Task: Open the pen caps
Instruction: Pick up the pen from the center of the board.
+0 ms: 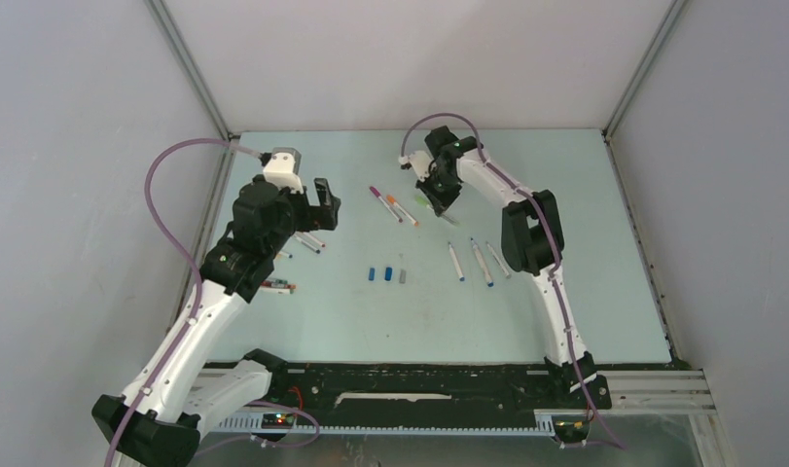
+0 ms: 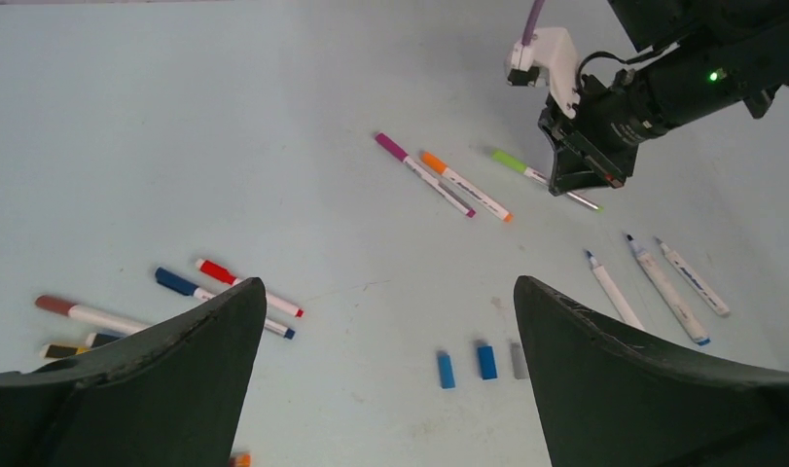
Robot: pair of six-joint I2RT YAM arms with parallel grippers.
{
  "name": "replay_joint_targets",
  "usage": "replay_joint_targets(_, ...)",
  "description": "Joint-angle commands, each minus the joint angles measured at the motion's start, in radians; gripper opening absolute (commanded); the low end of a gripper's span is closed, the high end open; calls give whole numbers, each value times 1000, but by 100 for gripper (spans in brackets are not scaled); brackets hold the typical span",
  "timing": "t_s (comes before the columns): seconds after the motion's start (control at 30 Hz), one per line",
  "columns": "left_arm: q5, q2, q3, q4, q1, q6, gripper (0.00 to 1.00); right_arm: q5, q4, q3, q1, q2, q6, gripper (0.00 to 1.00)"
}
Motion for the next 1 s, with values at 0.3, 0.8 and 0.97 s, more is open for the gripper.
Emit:
replay_joint_targets(0.3,334,-66,-95,210,5,-77,100,-380,154,-465,23,-611,-10,0)
replay_joint_targets(0.8,253,-64,-398,966,-218,-619,100,-1249,789,-1119,-303,-1105,436,0)
replay_joint_targets(0.97,189,36,-367,1039,-281,-641,100,-1289,902,-1163,-308,-1077,552,0)
